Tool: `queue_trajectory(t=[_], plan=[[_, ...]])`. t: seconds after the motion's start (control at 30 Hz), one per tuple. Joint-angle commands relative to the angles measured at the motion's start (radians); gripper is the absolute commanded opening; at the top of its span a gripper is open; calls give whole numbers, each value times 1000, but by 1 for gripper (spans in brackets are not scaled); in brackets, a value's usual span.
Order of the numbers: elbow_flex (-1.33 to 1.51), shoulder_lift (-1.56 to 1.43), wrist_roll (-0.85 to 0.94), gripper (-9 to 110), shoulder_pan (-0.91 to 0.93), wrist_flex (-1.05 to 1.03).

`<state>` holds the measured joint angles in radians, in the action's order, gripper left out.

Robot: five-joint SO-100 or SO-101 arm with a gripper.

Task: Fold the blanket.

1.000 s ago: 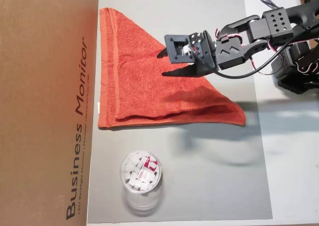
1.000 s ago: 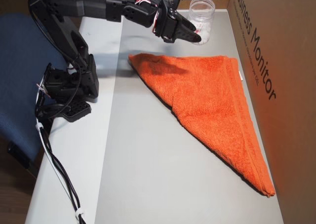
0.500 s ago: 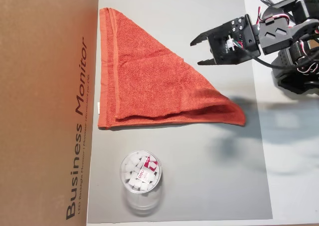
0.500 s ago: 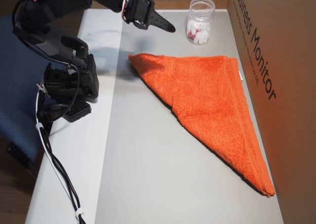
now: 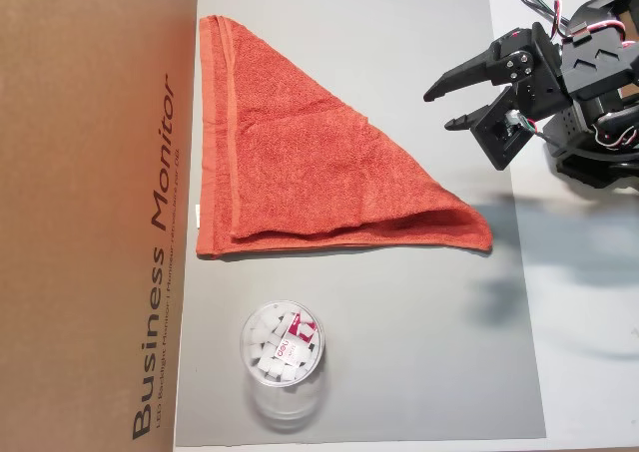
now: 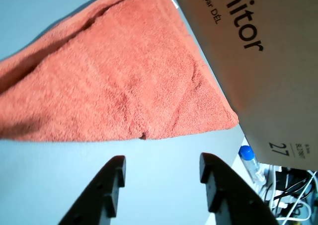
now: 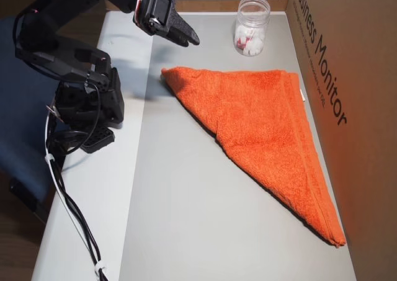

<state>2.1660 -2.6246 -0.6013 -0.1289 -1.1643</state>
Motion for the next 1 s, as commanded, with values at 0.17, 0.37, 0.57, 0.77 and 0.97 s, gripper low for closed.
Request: queue_trajectory(t=[0.17,0.37,0.57,0.77,0.97], plan=[[-18,-5,132,15,-60,-86],[32,32,147,15,-163,-84],[55,124,147,15,-247,-86],[60,227,147,15,-301,-98],[44,302,324,15,-298,-218]])
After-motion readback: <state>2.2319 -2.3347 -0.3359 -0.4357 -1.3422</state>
